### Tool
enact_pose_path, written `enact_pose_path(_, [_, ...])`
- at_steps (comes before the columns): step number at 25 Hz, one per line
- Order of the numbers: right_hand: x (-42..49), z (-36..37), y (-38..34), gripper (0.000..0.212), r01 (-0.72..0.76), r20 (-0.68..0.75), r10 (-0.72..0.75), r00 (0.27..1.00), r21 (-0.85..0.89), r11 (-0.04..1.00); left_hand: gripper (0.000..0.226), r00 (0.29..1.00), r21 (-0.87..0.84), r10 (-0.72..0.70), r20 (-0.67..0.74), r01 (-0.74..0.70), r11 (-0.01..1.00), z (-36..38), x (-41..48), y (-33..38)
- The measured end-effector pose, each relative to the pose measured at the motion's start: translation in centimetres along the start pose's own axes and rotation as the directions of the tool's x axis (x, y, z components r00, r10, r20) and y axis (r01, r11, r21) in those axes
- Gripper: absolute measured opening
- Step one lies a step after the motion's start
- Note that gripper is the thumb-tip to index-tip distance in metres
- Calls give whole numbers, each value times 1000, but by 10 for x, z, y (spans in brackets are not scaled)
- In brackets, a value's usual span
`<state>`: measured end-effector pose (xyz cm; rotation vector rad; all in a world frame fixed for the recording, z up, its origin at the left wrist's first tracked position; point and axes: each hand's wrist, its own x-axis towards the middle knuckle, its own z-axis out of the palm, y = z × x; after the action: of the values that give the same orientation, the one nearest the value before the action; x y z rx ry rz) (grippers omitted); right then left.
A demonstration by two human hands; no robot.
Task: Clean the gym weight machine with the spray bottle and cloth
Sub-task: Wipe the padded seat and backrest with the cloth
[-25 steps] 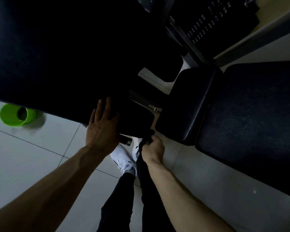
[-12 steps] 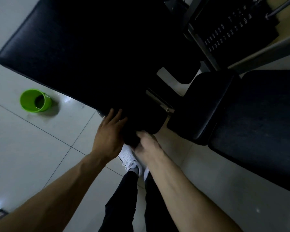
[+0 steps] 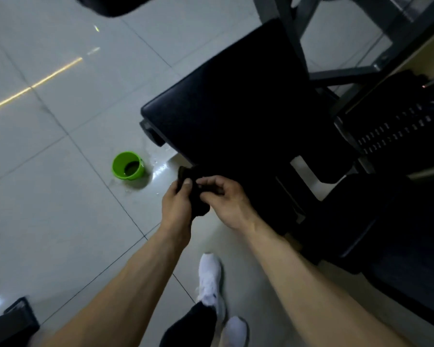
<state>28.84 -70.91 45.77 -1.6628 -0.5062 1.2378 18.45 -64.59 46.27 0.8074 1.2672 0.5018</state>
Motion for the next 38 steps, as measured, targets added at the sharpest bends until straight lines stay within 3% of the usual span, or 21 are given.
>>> enact_pose_path(2, [17, 2, 0, 26, 91, -41, -100, 994, -193, 977, 20, 992, -137, -34, -120, 17, 990, -26, 13, 0])
enact_pose_path(4, [51, 2, 0, 33, 227, -51, -277, 959, -444, 867, 22, 979, -195, -16, -202, -24, 981, -47, 32, 2])
enact_pose_path(6, [87, -3, 3, 44, 333, 67, -437, 897, -753, 568, 14, 970, -218, 22, -242, -76, 973, -54, 54, 11])
enact_pose_path(8, [120, -5, 18, 54, 377, 197, -526, 827, -889, 259, 12, 949, -211, 131, -288, -196, 958, -57, 86, 22])
enact_pose_path(10, [141, -10, 41, 56, 396, 211, -621, 754, -901, 175, 14, 906, -165, 277, -321, -341, 925, -50, 129, 33])
enact_pose_path(13, [155, -14, 61, 57, 411, 204, -728, 655, -904, 116, 26, 822, -88, 482, -304, -528, 845, -26, 186, 46])
enact_pose_path(19, [165, -14, 69, 61, 458, 210, -818, 536, -886, 72, 42, 674, -62, 628, -390, -700, 712, 12, 209, 2])
enact_pose_path(25, [165, -20, 78, 57, 543, 181, -850, 494, -828, 139, 45, 659, -32, 720, -219, -742, 669, 37, 147, -84])
enact_pose_path(29, [166, -21, 76, 51, 575, 167, -872, 460, -804, 149, 31, 644, -5, 665, -379, -720, 694, 6, 202, 18])
enact_pose_path(32, [167, -20, 74, 47, 597, 160, -887, 434, -788, 150, 39, 608, 49, 703, -369, -743, 668, 3, 217, 47])
enact_pose_path(34, [167, -21, 76, 46, 621, 150, -897, 416, -768, 159, 50, 570, 44, 742, -354, -782, 621, 13, 207, 16])
enact_pose_path(38, [174, -26, 76, 46, 675, 82, -924, 375, -707, 211, 59, 585, 88, 774, -241, -781, 618, 50, 151, -89])
